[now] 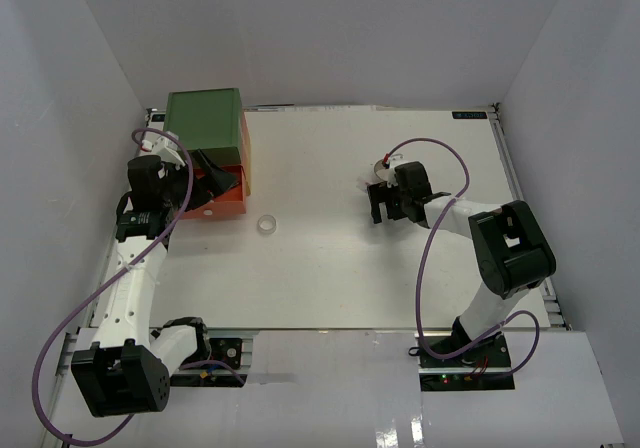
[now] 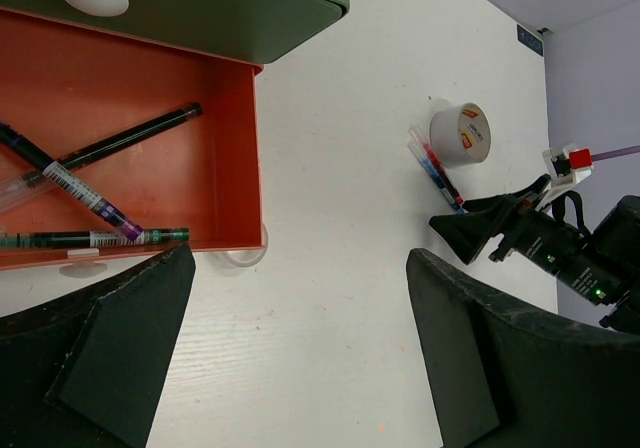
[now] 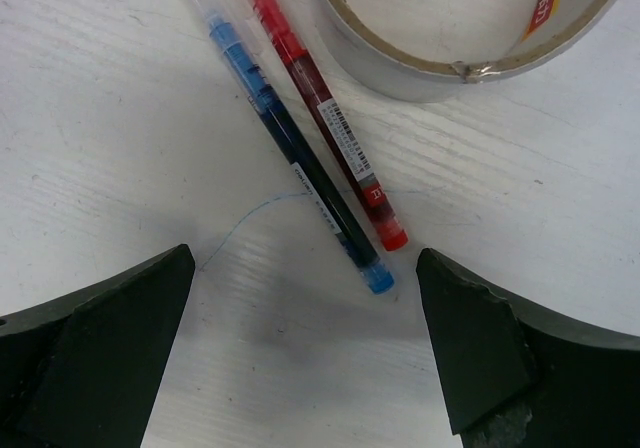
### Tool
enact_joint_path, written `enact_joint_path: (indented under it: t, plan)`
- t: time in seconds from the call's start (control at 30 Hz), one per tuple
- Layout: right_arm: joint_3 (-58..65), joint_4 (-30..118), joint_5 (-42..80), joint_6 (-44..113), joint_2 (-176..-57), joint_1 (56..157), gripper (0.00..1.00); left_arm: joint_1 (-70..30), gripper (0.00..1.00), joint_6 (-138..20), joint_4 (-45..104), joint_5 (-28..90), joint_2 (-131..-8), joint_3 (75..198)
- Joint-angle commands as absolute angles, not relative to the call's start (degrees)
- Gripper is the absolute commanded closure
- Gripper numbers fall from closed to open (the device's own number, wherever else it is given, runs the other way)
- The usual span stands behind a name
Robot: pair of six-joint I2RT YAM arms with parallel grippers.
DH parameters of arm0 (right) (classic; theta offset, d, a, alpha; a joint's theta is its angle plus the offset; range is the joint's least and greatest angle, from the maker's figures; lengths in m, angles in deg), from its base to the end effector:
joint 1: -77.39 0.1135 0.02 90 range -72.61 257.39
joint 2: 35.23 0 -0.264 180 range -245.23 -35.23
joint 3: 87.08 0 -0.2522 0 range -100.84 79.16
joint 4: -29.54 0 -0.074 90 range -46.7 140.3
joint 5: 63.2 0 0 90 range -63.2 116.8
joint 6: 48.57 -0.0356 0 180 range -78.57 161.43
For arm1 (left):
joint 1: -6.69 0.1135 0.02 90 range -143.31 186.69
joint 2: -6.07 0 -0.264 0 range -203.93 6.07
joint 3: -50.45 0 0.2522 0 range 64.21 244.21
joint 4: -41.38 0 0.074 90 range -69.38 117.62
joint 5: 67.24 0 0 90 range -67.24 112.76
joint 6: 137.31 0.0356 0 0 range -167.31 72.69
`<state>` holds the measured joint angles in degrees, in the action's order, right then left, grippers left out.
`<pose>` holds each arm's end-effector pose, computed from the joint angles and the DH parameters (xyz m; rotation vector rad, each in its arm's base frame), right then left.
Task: Sort the stationery into containers
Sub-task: Pick up the pen from the center of the board.
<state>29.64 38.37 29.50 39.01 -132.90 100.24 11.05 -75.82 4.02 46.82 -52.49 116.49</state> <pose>0.3169 0.1317 0.1577 -0.3898 2.2972 0.1669 0.2252 0.0026 0.3185 -0.3459 2.0887 -0.6923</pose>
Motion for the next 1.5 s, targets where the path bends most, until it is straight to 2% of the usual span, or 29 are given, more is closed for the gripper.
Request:
enact_joint_path:
  t: [0.0,0.67,0.73,0.9,1.27,1.4,1.47]
  plan:
    - [28.53,39.61,24.6,38.53,-133.58,101.03,0.01,10.82,0.02,-75.61,3.54,46.5,-51.41,117.04]
    - [29.5,44.7,30.05,30.18,-130.77,107.44,0.0,10.82,0.02,-77.28,3.54,47.64,-50.79,116.16]
    - [29.85,44.44,29.7,30.44,-130.68,107.97,0.06,10.82,0.02,-77.45,3.71,47.64,-50.79,116.07]
    - [28.28,44.97,30.66,32.37,-132.7,108.85,0.09,10.82,0.02,-78.07,4.15,48.86,-50.79,115.81]
    - [23.53,47.34,33.04,35.45,-137.01,108.94,0.34,10.82,0.02,-79.03,4.06,51.41,-50.35,116.51]
    - [22.91,47.34,33.3,36.42,-137.71,108.94,0.54,10.47,0.02,-79.91,4.06,52.73,-50.26,116.6]
    - [22.82,47.34,33.48,36.68,-138.06,108.94,0.6,9.85,0.02,-80.53,4.15,53.26,-50.18,116.77]
